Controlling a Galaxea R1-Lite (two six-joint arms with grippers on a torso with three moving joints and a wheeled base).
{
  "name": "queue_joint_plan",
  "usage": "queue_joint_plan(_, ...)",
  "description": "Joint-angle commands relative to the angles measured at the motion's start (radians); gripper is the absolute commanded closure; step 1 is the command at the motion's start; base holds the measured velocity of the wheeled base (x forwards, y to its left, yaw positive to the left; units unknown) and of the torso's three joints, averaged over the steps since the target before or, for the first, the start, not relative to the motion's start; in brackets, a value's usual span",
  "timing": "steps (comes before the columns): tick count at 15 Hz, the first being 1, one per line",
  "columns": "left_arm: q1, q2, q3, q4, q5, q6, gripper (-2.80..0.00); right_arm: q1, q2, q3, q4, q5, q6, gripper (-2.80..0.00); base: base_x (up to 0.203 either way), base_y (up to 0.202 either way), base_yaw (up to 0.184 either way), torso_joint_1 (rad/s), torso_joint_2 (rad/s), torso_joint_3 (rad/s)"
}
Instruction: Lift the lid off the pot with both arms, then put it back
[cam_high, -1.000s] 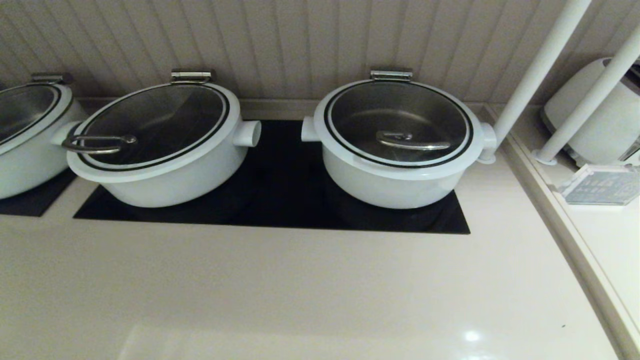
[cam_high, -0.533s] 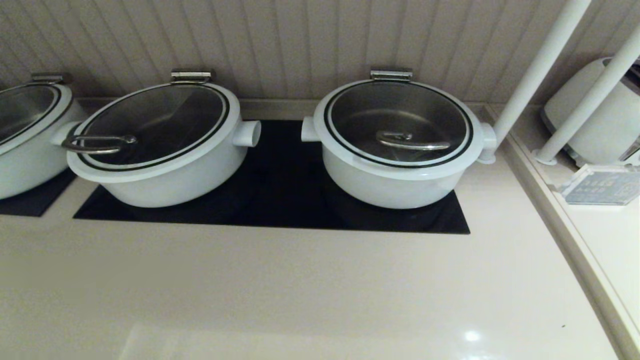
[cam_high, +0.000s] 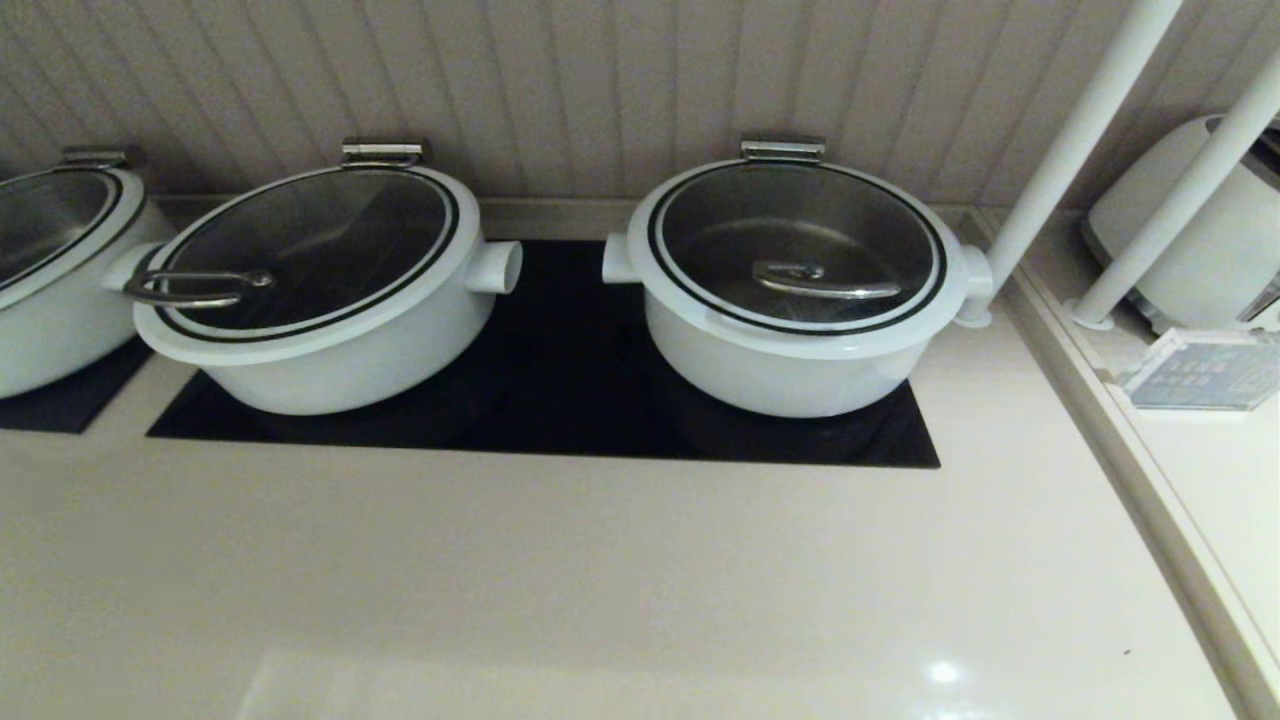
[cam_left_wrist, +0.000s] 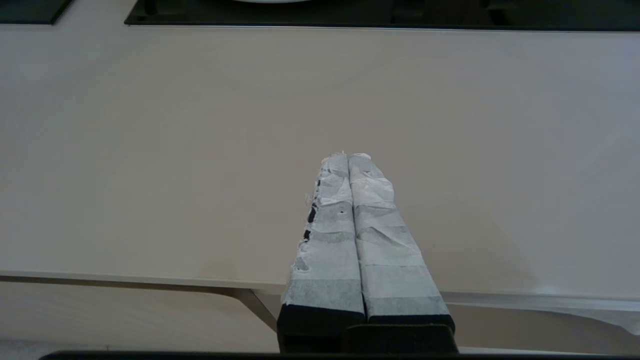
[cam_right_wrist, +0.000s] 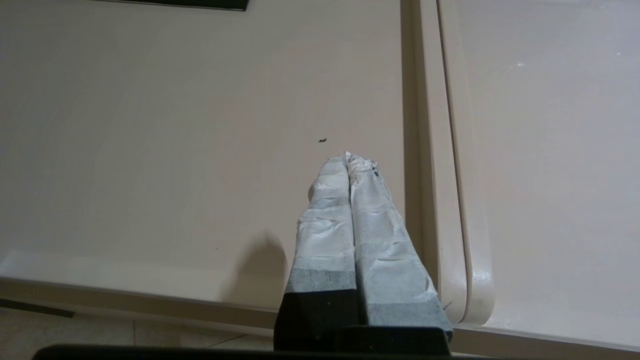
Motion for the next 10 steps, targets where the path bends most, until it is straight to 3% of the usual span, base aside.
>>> queue_joint_plan(1, 0.001, 0.001, 0.0, -0.001, 0.0, 0.0, 0.0, 0.0, 0.002, 0.0, 0.001, 0.0, 0.0, 0.0, 0.0, 0.0, 0.0, 0.0, 0.0, 0.0)
queue_joint_plan(10, 0.0, 0.001, 0.0, -0.001, 0.0, -0.002, 0.0, 0.0, 0.002, 0.0, 0.001, 0.0, 0.0, 0.0, 0.0, 0.0, 0.0, 0.0, 0.0, 0.0)
